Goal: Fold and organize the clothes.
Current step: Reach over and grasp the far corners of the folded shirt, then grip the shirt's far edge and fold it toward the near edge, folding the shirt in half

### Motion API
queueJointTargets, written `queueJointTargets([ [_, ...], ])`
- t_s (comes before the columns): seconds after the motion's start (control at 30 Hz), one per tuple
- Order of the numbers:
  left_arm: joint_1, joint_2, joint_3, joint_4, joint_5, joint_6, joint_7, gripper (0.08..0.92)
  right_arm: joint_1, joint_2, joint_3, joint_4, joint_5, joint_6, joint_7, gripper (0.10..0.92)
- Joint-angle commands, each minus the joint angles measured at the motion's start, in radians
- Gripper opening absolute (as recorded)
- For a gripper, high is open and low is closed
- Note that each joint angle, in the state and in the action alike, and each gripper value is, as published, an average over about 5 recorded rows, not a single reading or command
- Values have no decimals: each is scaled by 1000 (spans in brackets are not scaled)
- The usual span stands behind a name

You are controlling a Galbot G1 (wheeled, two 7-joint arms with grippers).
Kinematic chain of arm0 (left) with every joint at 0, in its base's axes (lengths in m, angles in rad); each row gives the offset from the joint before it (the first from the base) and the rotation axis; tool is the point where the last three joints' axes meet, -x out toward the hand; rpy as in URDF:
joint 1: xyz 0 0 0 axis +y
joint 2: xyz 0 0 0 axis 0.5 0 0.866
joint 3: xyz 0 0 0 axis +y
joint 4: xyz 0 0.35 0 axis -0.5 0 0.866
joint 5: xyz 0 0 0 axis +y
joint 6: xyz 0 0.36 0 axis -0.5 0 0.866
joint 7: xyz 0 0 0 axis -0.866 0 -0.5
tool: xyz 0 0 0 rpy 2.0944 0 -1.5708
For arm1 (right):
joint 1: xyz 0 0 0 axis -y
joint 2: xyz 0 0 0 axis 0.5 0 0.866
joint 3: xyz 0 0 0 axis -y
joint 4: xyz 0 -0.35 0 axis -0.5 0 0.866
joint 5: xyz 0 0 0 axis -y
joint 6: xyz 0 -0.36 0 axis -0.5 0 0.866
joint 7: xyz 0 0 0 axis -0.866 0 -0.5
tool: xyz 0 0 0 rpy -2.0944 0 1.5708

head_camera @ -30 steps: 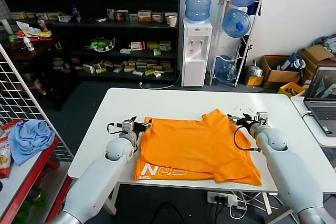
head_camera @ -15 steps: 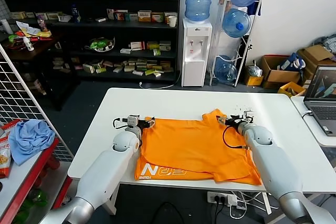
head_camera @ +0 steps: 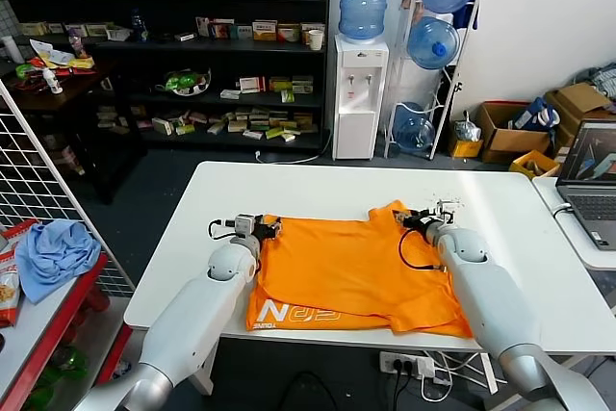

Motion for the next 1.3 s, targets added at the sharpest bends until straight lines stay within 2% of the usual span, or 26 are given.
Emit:
queueJointTargets([
  [0.03,39,16,0,-48,-9,5,3,482,-3,4,-3,10,5,-18,36,411],
  [0.2,68,45,-6,-103,-13,1,-2,334,-28,-13,-12,76,30,-20,72,264],
  [0.33,108,88,-17,-183,-11,-8,-10,222,-81,-55,-30,218,64,-26,123,157],
  [0.5,179,144,-41,-316,-7,-17,-20,104,-189,-129,-34,446,107,-51,188,124],
  [0.9,392,265,-93,-630,-22,4,-54,96,-549,-310,75,866,139,-116,293,124],
  [1.13,572,314,-132,-783,-5,16,-77,96,-752,-357,147,1010,130,-135,323,124],
  [1.3,659,324,-151,-832,15,12,-82,96,-842,-360,173,1054,116,-139,334,124],
])
